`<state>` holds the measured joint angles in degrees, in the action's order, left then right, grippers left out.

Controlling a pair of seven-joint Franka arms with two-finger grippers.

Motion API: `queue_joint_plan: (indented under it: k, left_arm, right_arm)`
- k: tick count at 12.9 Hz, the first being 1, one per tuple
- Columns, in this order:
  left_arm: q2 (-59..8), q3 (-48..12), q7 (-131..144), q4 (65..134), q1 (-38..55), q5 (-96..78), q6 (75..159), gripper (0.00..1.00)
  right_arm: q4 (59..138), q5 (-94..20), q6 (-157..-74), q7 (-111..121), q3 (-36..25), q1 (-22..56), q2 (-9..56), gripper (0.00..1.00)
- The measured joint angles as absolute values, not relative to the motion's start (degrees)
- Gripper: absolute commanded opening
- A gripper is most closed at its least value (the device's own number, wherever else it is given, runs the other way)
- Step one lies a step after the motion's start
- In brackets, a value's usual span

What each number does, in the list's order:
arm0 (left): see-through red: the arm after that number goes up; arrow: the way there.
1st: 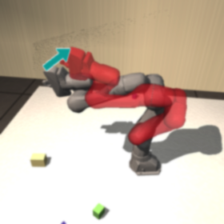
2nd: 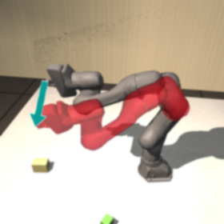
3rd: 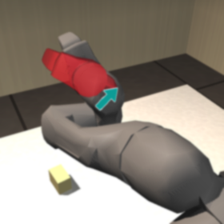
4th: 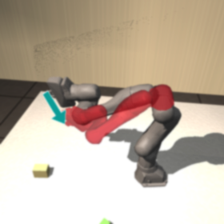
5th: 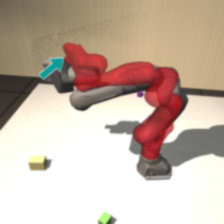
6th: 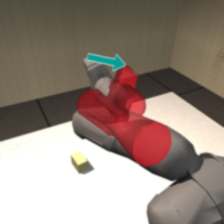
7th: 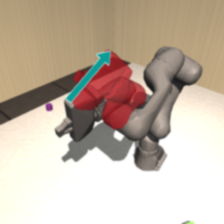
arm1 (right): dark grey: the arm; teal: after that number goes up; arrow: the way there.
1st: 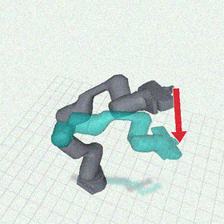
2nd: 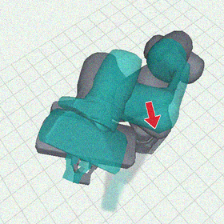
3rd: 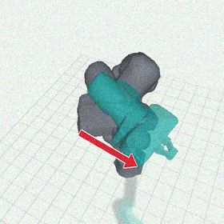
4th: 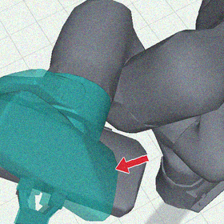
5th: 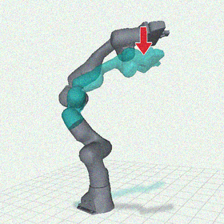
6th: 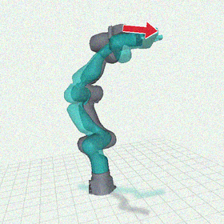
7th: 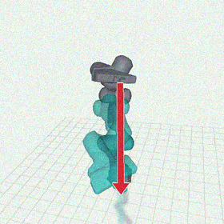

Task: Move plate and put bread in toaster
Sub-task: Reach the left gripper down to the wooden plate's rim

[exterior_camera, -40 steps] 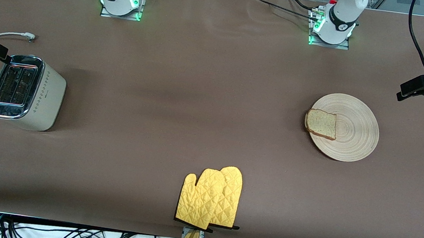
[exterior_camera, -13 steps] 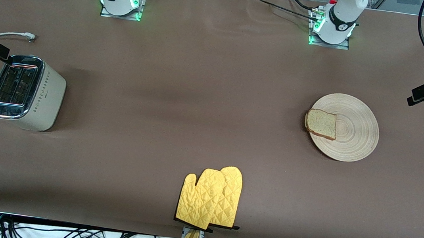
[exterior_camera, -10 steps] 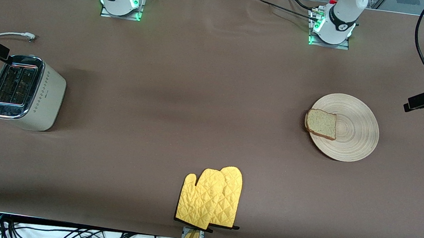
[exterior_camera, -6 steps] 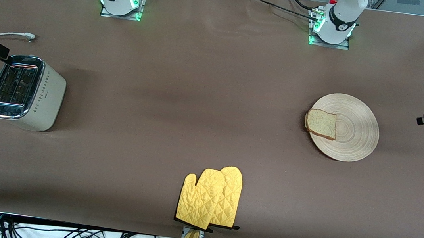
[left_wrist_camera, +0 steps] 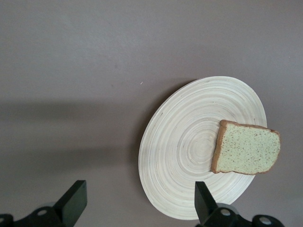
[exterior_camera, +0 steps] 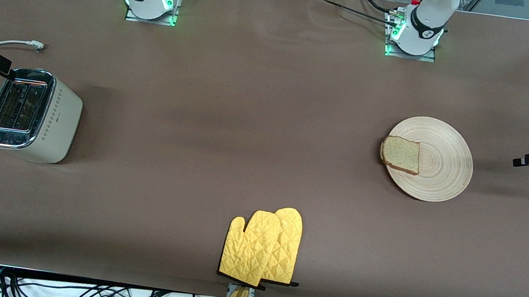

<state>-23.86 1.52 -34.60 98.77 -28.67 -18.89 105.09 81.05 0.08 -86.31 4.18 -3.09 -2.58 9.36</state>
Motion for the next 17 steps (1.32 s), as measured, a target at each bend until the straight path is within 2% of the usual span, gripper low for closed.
queue_joint_plan:
  k: [4,7,17]
  left_arm:
    - [-32.1,1.41,-45.81,98.77,-31.38,-28.18,105.76,1.0]
    - [-35.56,1.34,-50.8,98.72,-31.47,-32.76,105.84,1.0]
    - [-39.8,1.29,-61.25,100.57,-31.74,-37.46,100.95,1.0]
  right_arm:
    - [81.05,0.07,-86.31,4.18,-3.08,-2.58,9.36,1.0]
    - [81.05,0.07,-86.31,4.18,-3.08,-2.58,9.36,1.0]
    - [81.05,0.07,-86.31,4.18,-3.08,-2.58,9.36,1.0]
